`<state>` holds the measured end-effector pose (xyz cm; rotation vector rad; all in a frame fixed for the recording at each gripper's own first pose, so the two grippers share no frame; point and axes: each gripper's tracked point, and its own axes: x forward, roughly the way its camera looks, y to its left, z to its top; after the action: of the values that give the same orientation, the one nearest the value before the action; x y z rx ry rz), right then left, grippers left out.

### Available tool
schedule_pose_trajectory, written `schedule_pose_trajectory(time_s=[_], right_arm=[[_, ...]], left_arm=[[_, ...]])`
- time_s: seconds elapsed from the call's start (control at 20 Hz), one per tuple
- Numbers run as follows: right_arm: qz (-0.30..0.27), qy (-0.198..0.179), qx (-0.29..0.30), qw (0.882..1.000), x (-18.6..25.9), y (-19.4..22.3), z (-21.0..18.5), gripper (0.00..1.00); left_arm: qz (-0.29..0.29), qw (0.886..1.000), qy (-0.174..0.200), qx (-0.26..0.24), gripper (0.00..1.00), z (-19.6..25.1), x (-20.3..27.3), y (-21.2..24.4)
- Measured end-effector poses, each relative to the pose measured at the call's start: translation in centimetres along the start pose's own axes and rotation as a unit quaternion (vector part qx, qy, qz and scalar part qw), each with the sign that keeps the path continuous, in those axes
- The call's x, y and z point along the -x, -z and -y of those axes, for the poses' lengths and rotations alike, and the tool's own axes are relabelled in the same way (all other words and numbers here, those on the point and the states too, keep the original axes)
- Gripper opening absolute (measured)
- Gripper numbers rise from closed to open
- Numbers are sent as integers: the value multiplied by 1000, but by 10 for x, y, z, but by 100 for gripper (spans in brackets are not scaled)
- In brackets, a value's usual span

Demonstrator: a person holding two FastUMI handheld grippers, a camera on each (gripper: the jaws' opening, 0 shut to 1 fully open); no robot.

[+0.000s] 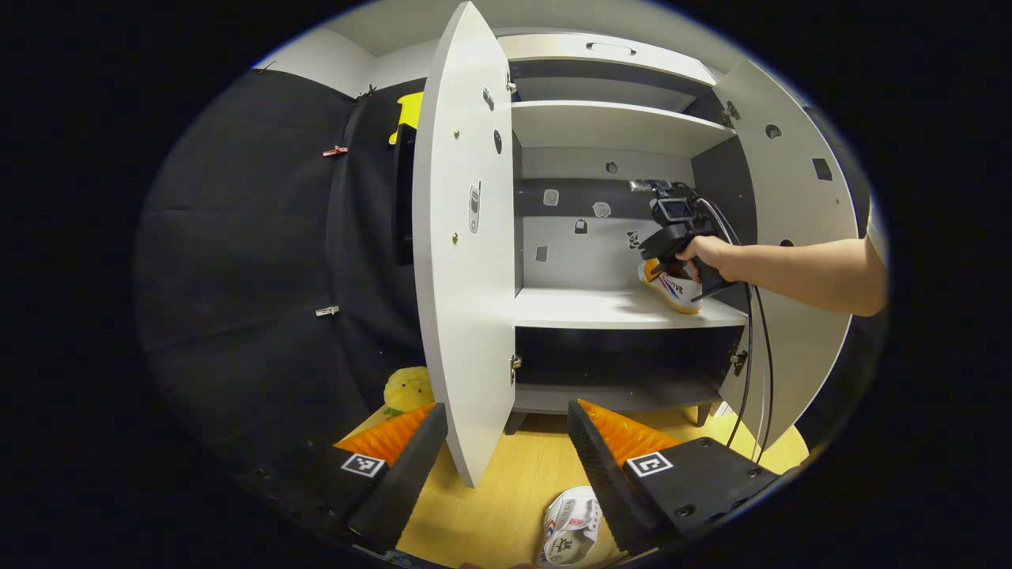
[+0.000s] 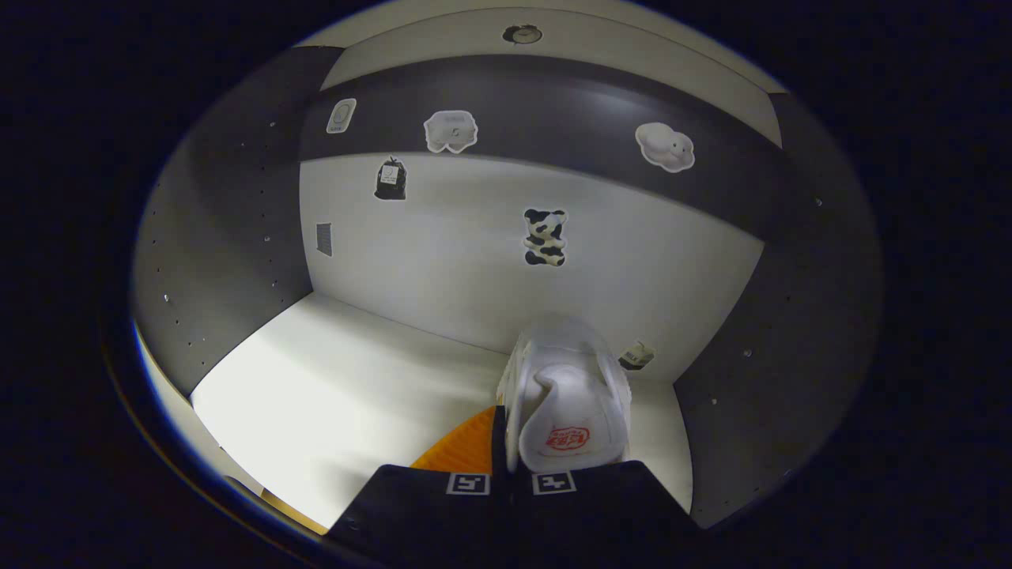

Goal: Grab one shoe with the right hand and put it into the shoe cabinet, grab the other shoe with the left hand and put it into the shoe cabinet; then close the right door with the right hand and the left door with the left hand.

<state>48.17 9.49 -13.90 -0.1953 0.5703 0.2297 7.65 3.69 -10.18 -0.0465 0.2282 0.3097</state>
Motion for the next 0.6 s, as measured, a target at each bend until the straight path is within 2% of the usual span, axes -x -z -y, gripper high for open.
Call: schedule_pose_trajectory(time_s=[0.2, 0.3, 0.4, 0.55, 0.6], right_arm=[[-30, 6, -11, 999, -4, 15, 0, 13], [-35, 8, -1, 999, -1, 19, -1, 25], [-26, 20, 10, 999, 8, 13, 4, 26], [-10, 14, -16, 1000, 29, 6, 2, 43], [-1, 12, -19, 1000, 42, 5, 0, 55]], left_arm=[[-1, 1000, -12, -4, 95, -3, 5, 4], [-6, 1000, -13, 7, 95, -5, 9, 9], [-10, 1000, -12, 17, 95, -9, 12, 13], [-7, 1000, -5, 21, 95, -14, 16, 13], [-6, 1000, -2, 19, 95, -16, 17, 14]])
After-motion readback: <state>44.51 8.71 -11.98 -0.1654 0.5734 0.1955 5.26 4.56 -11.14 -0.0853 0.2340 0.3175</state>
